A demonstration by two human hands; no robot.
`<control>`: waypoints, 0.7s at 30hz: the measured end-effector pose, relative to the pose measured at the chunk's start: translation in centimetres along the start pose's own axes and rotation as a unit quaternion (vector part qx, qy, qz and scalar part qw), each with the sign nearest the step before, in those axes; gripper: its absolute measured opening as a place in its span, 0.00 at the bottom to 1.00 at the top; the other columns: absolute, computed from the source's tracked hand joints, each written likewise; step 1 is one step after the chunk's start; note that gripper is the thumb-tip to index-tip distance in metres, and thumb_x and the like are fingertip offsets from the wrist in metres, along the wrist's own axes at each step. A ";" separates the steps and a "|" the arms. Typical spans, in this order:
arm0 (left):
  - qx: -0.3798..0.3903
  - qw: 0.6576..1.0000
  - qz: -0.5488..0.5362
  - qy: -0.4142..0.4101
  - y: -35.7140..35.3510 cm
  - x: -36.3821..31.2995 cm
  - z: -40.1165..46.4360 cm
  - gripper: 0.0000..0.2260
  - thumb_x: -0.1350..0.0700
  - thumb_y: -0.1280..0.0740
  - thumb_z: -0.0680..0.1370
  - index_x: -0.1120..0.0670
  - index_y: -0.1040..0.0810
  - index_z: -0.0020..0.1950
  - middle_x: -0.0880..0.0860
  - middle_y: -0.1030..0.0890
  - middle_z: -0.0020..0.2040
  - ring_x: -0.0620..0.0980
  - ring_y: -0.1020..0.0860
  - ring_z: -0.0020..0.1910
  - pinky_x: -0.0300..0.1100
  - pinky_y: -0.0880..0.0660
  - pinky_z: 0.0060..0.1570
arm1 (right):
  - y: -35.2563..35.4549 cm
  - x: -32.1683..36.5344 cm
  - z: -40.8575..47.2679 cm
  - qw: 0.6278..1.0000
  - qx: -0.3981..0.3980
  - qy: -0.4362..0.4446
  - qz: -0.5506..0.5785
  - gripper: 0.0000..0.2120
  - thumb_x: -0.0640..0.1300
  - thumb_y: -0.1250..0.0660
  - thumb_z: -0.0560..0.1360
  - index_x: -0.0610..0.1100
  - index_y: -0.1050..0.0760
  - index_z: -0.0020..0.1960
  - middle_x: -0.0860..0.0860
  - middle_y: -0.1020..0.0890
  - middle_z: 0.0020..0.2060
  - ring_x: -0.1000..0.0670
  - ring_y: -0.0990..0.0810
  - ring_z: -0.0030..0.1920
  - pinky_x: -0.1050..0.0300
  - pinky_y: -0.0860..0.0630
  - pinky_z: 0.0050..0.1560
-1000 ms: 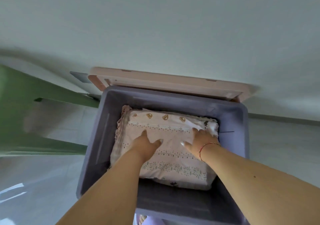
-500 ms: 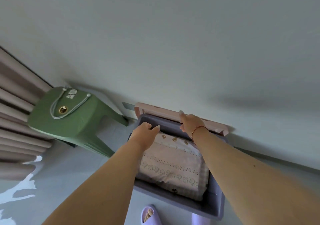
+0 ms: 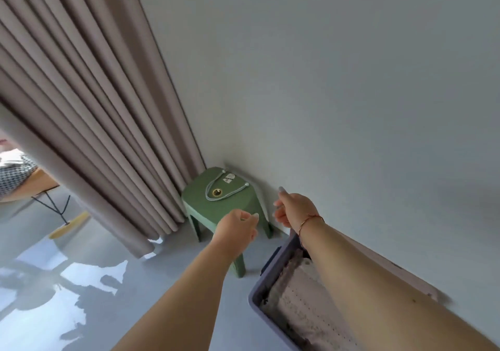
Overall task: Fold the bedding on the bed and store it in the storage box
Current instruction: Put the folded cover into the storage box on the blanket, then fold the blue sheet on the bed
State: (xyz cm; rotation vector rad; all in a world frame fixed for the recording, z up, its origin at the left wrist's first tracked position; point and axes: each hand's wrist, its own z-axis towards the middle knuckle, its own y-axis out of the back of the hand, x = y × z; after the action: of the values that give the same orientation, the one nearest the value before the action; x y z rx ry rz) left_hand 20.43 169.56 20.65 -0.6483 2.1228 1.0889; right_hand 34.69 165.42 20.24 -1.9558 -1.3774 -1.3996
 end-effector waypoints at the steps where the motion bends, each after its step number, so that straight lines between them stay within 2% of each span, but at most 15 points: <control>1: -0.021 1.000 -0.016 0.006 1.0 0.5 -0.7 0.10 0.47 0.37 0.79 0.53 0.24 0.49 0.52 0.16 0.41 0.53 0.17 0.45 0.50 0.21 0.51 | -1.2 0.5 -0.3 1.000 0.022 0.005 -0.001 0.20 0.54 0.46 0.81 0.41 0.25 0.43 0.47 0.21 0.30 0.50 0.25 0.31 0.55 0.26 0.40; 3: -0.063 0.997 -0.047 0.027 2.9 1.5 -2.4 0.10 0.48 0.37 0.80 0.55 0.23 0.48 0.53 0.16 0.41 0.51 0.18 0.41 0.49 0.22 0.50 | -3.6 1.2 -1.0 0.998 0.067 0.015 -0.010 0.20 0.54 0.46 0.81 0.41 0.26 0.42 0.47 0.21 0.30 0.50 0.25 0.30 0.57 0.28 0.37; 6: -0.138 0.984 -0.097 0.063 5.2 3.9 -6.4 0.10 0.51 0.37 0.80 0.55 0.24 0.44 0.55 0.16 0.40 0.52 0.20 0.40 0.50 0.21 0.49 | -7.4 1.9 -3.4 0.989 0.139 0.037 -0.037 0.20 0.54 0.46 0.81 0.41 0.27 0.41 0.47 0.22 0.30 0.50 0.25 0.30 0.57 0.27 0.37; 11: -0.242 0.936 -0.218 0.131 7.9 8.8 -14.9 0.07 0.53 0.38 0.81 0.54 0.26 0.46 0.57 0.18 0.43 0.51 0.21 0.39 0.43 0.25 0.43 | -13.7 1.6 -9.8 0.966 0.247 0.044 -0.065 0.19 0.52 0.44 0.81 0.40 0.28 0.38 0.45 0.23 0.28 0.49 0.27 0.28 0.60 0.32 0.31; 15: -0.322 0.890 -0.274 0.173 10.1 14.2 -22.9 0.07 0.53 0.39 0.81 0.56 0.25 0.49 0.57 0.17 0.43 0.51 0.20 0.38 0.43 0.25 0.43 | -19.9 -0.2 -16.6 0.935 0.333 0.038 -0.116 0.20 0.53 0.44 0.81 0.41 0.29 0.37 0.46 0.25 0.28 0.49 0.28 0.27 0.60 0.33 0.32; 18: -0.390 0.841 -0.313 0.208 11.2 19.1 -29.9 0.09 0.54 0.39 0.81 0.58 0.25 0.54 0.57 0.18 0.42 0.50 0.21 0.37 0.41 0.27 0.38 | -24.6 -2.3 -22.9 0.896 0.414 0.028 -0.158 0.20 0.54 0.44 0.80 0.41 0.27 0.39 0.46 0.24 0.29 0.49 0.27 0.28 0.60 0.32 0.33; 21: -0.448 0.789 -0.350 0.233 11.7 23.7 -36.8 0.10 0.55 0.40 0.81 0.59 0.24 0.55 0.57 0.18 0.40 0.51 0.21 0.36 0.42 0.27 0.39 | -28.5 -4.3 -28.7 0.863 0.467 0.024 -0.191 0.19 0.53 0.44 0.81 0.40 0.27 0.39 0.45 0.23 0.29 0.48 0.26 0.29 0.60 0.31 0.33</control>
State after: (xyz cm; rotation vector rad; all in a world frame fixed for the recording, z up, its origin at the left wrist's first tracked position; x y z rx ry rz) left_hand -15.14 141.93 25.27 -2.1331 1.3067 1.5286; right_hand -4.57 154.96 22.55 -1.0320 -1.9763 -0.6380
